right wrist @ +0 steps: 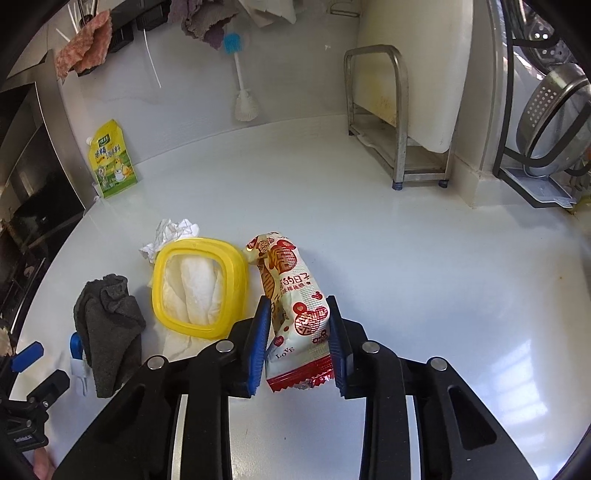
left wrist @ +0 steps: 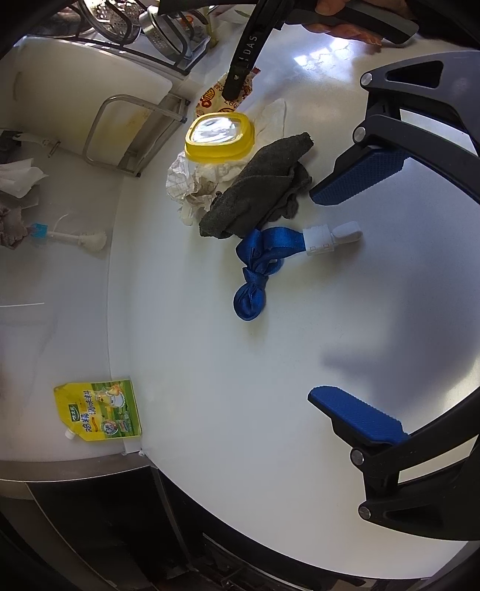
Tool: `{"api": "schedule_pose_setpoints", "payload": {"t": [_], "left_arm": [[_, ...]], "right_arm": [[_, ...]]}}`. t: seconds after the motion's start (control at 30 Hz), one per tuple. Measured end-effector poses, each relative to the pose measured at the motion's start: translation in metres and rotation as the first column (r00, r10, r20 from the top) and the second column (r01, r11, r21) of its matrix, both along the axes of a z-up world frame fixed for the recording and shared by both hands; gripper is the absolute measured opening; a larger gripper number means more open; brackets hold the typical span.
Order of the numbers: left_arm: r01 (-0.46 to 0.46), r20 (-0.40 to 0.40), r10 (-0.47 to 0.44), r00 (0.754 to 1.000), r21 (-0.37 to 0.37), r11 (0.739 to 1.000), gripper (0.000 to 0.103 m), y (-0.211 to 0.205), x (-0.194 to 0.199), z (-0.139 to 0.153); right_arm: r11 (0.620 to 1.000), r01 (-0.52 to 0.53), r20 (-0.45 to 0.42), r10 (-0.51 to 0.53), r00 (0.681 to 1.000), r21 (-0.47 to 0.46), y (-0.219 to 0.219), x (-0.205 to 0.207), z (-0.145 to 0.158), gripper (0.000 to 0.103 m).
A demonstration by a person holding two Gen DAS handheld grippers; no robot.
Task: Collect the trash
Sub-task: 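Close right tool on the red-white snack wrapper while left tool closes on the blue strap clip, then carry the blue strap and snack wrapper over the grey basket with both tools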
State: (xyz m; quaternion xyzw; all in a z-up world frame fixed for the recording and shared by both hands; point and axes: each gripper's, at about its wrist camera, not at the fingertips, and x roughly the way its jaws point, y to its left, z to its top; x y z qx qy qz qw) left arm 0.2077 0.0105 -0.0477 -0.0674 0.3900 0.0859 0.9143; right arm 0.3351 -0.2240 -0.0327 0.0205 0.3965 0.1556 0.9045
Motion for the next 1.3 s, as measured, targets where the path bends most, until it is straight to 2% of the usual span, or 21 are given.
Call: {"api": "schedule_pose_setpoints", "payload": {"t": [0.17,0.27,0.37,0.47,0.57,0.63,0.73,0.8,0.83,0.87,0.9,1.0,1.3], "left_arm": [[-0.01,-0.019,0.01,1.0,-0.026,1.0,0.097,-0.001,0.006,-0.002],[-0.028,-0.018,0.028,0.999,-0.001,1.0,0.097,-0.003,0.011,-0.001],[-0.042,-0.037,0.042,0.998,-0.003,0.999,0.097,-0.001,0.016,-0.003],[-0.038,-0.08,0.039,0.996,0.017,0.999,0.096,-0.005,0.024,-0.006],[-0.031,-0.088,0.034,0.996,0.04,0.999,0.094,-0.01,0.03,-0.005],[-0.023,-0.09,0.027,0.996,0.051,0.998,0.087,-0.013,0.033,-0.005],[-0.022,-0.104,0.026,0.994,0.036,0.999,0.069,-0.014,0.038,-0.008],[-0.018,-0.102,0.021,0.995,0.03,0.999,0.051,-0.014,0.038,-0.008],[-0.017,-0.096,0.019,0.995,0.023,1.0,0.045,-0.013,0.038,-0.008],[-0.015,-0.093,0.016,0.996,0.014,1.0,0.029,-0.013,0.037,-0.008],[-0.012,-0.092,0.013,0.996,0.002,1.0,0.019,-0.012,0.036,-0.008],[0.003,-0.071,-0.004,0.997,-0.016,1.0,0.019,-0.011,0.034,-0.006],[0.034,0.021,-0.034,0.999,0.039,0.999,0.019,-0.011,0.006,0.019]], "right_arm": [[0.996,0.043,-0.002,-0.042,0.999,0.075,-0.016,-0.003,0.006,0.029],[0.992,0.058,-0.008,-0.058,0.998,0.112,-0.024,-0.003,0.008,0.029],[0.99,0.062,-0.002,-0.062,0.998,0.127,-0.026,-0.004,0.011,0.029],[0.99,0.052,-0.005,-0.052,0.999,0.132,-0.024,-0.005,0.011,0.029],[0.99,0.044,-0.008,-0.043,0.999,0.133,-0.023,-0.005,0.01,0.029],[0.99,0.04,-0.007,-0.04,0.999,0.136,-0.023,-0.005,0.011,0.029],[0.99,0.037,-0.007,-0.037,0.999,0.139,-0.023,-0.005,0.011,0.029],[0.99,0.038,-0.006,-0.037,0.999,0.137,-0.023,-0.005,0.011,0.029],[0.99,0.039,-0.004,-0.039,0.999,0.136,-0.023,-0.005,0.011,0.029],[0.99,0.041,-0.003,-0.04,0.999,0.137,-0.023,-0.005,0.011,0.029],[0.99,0.043,-0.001,-0.043,0.999,0.136,-0.023,-0.006,0.012,0.029],[0.99,0.049,0.006,-0.05,0.999,0.133,-0.025,-0.007,0.012,0.029],[0.984,0.111,0.041,-0.118,0.992,0.14,-0.039,-0.039,0.02,0.029]]}}
